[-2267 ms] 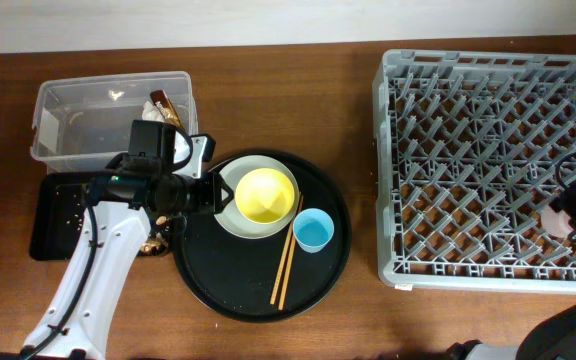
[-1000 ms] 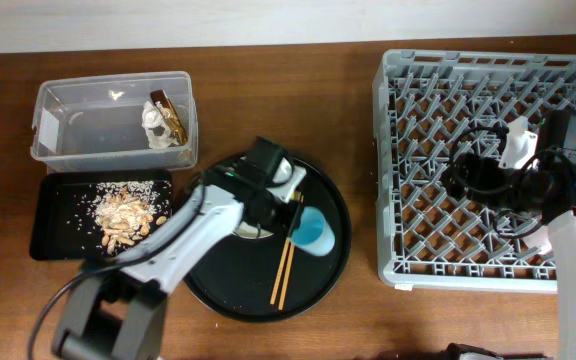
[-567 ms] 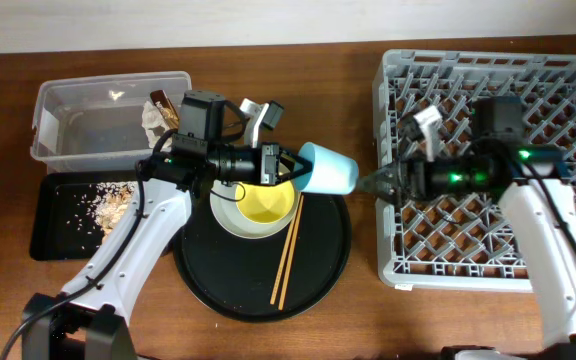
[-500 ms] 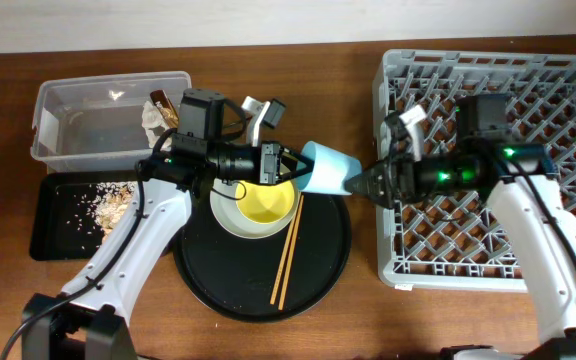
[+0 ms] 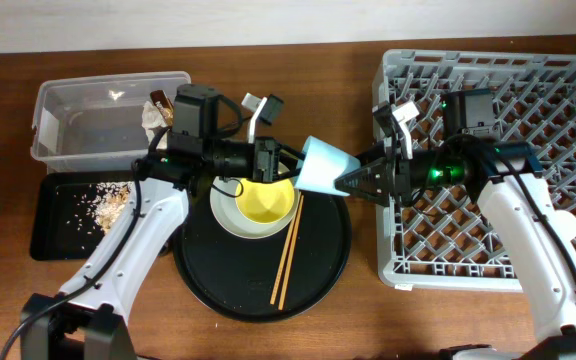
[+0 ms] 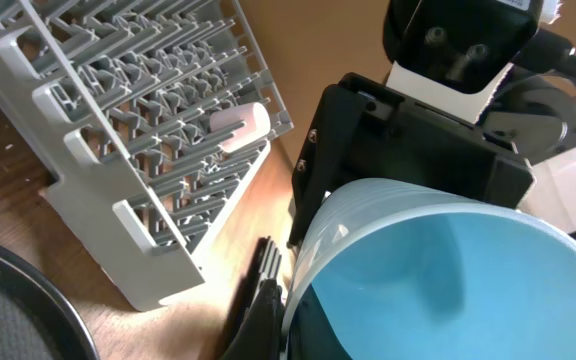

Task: Sort waste into correct bins and load items into the dishwasher rack
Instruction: 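Hand the blue cup from left gripper to right gripper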

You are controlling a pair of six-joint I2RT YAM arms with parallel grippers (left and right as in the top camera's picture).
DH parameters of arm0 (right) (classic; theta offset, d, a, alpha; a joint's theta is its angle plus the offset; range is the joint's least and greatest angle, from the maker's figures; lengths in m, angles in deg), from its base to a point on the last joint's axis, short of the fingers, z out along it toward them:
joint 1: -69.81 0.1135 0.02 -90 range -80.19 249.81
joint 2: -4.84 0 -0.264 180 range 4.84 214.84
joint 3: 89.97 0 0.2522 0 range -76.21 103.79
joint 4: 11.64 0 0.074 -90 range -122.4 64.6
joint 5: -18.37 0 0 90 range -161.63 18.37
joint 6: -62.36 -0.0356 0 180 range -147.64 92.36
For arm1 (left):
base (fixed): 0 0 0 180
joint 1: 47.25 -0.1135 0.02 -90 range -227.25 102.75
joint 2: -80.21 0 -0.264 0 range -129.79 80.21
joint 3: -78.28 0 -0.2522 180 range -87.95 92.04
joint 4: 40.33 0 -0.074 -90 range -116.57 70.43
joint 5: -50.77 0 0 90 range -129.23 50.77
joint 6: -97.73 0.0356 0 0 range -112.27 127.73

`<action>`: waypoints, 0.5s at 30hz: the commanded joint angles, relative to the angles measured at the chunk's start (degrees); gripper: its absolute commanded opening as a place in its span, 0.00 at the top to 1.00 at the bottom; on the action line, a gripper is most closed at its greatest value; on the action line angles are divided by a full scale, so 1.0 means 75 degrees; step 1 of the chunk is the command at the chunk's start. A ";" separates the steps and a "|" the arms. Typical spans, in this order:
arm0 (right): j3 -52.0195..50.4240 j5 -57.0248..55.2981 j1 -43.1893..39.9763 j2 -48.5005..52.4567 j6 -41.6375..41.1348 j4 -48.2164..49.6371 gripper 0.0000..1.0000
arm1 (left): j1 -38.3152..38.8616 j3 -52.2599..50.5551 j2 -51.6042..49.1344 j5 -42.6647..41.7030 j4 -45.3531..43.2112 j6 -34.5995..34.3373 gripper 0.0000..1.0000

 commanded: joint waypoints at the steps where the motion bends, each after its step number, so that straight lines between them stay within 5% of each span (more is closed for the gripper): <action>1: -0.0035 0.0154 0.0134 0.0041 -0.0117 0.0003 0.41 | 0.0105 0.0082 0.0064 0.0227 -0.0096 -0.0017 0.99; 4: -0.0035 0.0020 0.0134 0.0041 -0.0117 0.0003 0.43 | 0.0105 0.0082 0.0064 0.0233 -0.0099 -0.0015 0.97; 6: -0.0035 -0.0391 0.0134 0.0041 -0.0119 -0.0009 0.48 | 0.0105 0.0082 0.0064 0.0347 -0.0067 0.0195 0.62; 8: -0.0035 -0.0831 0.0134 0.0041 -0.0122 -0.0047 0.49 | 0.0105 0.0082 0.0064 0.0898 0.0280 0.0653 0.55; 10: -0.0035 -0.1480 0.0134 0.0041 -0.0143 -0.0175 0.51 | 0.0096 0.0082 0.0064 0.2538 0.1259 0.1274 0.43; 15: 0.0044 -0.3561 -0.0044 0.0026 -0.0175 -0.0866 0.55 | -0.0291 0.0082 0.0227 0.5729 0.2824 0.1772 0.37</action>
